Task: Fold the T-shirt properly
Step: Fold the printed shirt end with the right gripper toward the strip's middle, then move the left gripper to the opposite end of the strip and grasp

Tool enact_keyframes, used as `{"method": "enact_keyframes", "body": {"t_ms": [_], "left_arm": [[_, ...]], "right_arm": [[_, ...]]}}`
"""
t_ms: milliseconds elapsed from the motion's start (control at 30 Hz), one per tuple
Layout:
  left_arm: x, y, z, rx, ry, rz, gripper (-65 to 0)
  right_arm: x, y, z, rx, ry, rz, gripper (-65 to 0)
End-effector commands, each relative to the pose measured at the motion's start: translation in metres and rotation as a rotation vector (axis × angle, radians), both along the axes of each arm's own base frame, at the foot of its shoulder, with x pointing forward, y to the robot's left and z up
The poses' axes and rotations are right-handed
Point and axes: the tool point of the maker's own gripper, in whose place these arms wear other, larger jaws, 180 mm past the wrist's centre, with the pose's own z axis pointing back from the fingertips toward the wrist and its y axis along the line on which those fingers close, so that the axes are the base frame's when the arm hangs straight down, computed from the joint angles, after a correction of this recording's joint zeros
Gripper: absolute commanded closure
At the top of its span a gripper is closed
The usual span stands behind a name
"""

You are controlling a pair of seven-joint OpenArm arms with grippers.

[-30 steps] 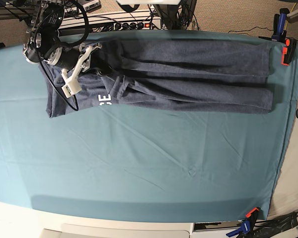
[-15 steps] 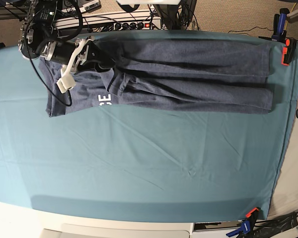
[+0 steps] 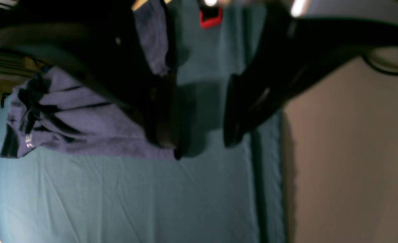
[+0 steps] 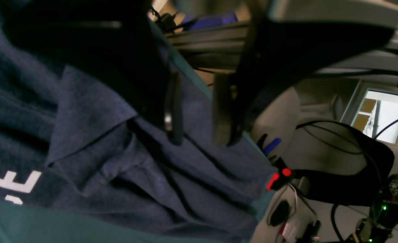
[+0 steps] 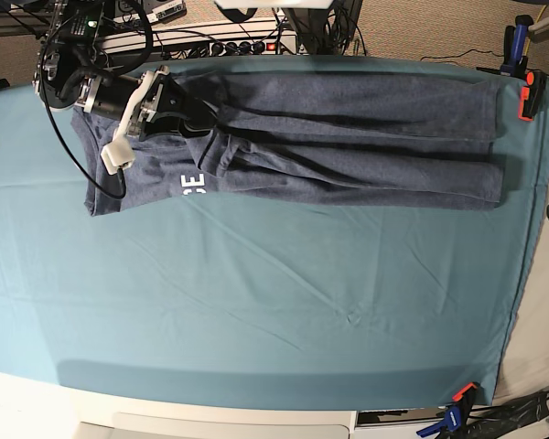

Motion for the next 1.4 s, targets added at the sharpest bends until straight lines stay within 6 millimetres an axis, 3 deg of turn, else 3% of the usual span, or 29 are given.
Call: {"method": "enact_keyframes", "body": {"t_ms": [0, 100, 200, 267, 433, 567, 700, 833, 1033, 1367], "left_arm": [[0.009, 0.014, 0.026, 0.028, -0.062, 0.012, -23.0], [0.008, 0.018, 0.029, 0.041, -0.061, 0.014, -23.0], [0.005, 0.026, 0.035, 0.065, -0.053, 0.014, -23.0], [0.003, 0.032, 0.04, 0.085, -0.047, 0.014, -23.0], [-0.007, 0.048, 0.048, 0.134, -0.016, 0.015, -23.9], [-0.029, 0.052, 0.03, 0.149, 0.065, 0.009, -26.7], [-0.051, 0.044, 0.003, 0.124, 0.143, -0.003, -26.7], [-0.052, 0.029, -0.012, 0.08, 0.146, -0.008, -26.7], [-0.051, 0.005, -0.031, 0.012, 0.146, -0.016, -26.7], [-0.051, -0.03, -0.056, -0.081, 0.148, -0.029, -26.7]], "right_arm": [[0.003, 0.0, 0.01, 0.013, -0.036, 0.0, -16.0], [0.008, -0.02, -0.02, -0.191, -0.005, -0.042, -10.8], [0.027, -0.046, -0.034, -0.364, -0.058, -0.13, -3.1], [0.039, -0.058, -0.036, -0.446, -0.094, -0.165, 0.0], [0.068, -0.089, -0.032, -0.583, -0.13, -0.3, 0.0], [0.089, -0.109, -0.022, -0.677, -0.181, -0.381, 0.0], [0.103, -0.111, -0.01, -0.676, -0.227, -0.401, 0.0], [0.106, -0.108, -0.005, -0.678, -0.251, -0.382, 0.0], [0.104, -0.103, -0.006, -0.686, -0.271, -0.337, -18.7], [0.105, -0.102, -0.003, -0.678, -0.284, -0.342, -18.9]]}}
